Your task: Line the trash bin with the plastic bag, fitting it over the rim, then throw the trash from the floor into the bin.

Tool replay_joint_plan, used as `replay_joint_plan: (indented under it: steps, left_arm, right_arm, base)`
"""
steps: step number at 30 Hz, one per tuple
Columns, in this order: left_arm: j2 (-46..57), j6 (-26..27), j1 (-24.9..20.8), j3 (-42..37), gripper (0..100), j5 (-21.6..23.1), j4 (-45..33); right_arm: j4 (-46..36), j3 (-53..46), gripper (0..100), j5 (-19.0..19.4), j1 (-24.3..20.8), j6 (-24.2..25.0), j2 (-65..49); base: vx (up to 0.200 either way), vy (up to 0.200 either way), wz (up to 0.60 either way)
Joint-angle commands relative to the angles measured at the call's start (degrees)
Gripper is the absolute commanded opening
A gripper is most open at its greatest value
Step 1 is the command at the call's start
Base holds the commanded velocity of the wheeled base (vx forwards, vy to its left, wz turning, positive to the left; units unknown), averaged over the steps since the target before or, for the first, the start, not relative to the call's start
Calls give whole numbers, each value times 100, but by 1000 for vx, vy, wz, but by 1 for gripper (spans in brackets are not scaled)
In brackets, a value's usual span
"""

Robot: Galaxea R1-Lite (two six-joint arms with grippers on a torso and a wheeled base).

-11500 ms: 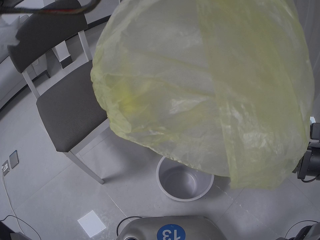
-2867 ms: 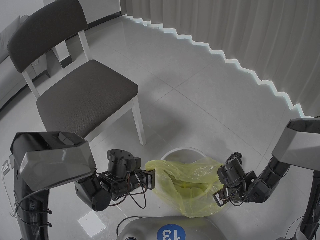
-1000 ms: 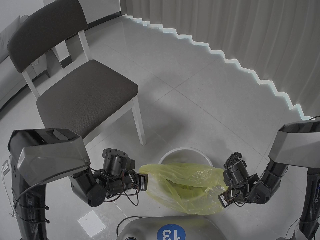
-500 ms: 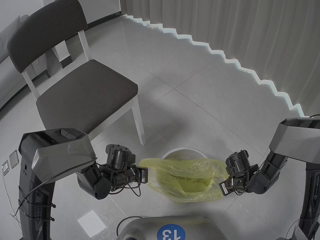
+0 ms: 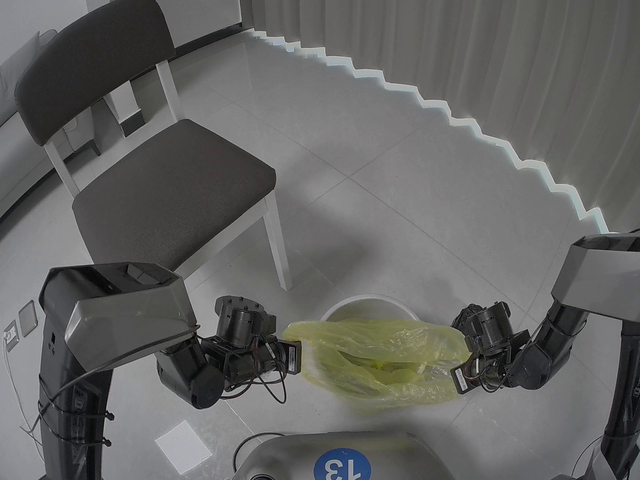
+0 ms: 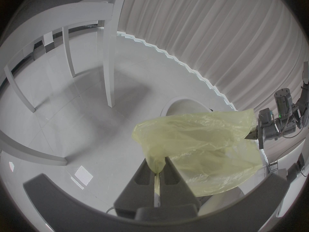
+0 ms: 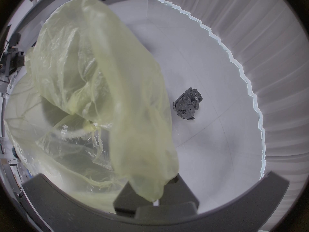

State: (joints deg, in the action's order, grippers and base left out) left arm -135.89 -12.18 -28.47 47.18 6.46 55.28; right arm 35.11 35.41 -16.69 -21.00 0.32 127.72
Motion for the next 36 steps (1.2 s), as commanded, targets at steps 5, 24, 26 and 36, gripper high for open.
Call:
replay_joint_plan:
  steps: [5, 24, 26, 36]
  left_arm:
    - [-324, 14, -177, 371, 0, -22, -79]
    - [-456, 23, -133, 811, 0, -163, -158]
    - [-438, 23, -133, 819, 0, -163, -229]
    - [-184, 14, -98, 617, 0, -163, -176]
  right_arm:
    - [5, 352, 0, -10, -290, 3, 236]
    - [-118, 827, 0, -71, -475, -32, 649]
    - [-110, 818, 0, -71, -475, -23, 640]
    - [-74, 695, 0, -80, -466, -49, 403]
  base:
    - [0, 0, 0]
    - [0, 0, 0]
    - [0, 0, 0]
    - [0, 0, 0]
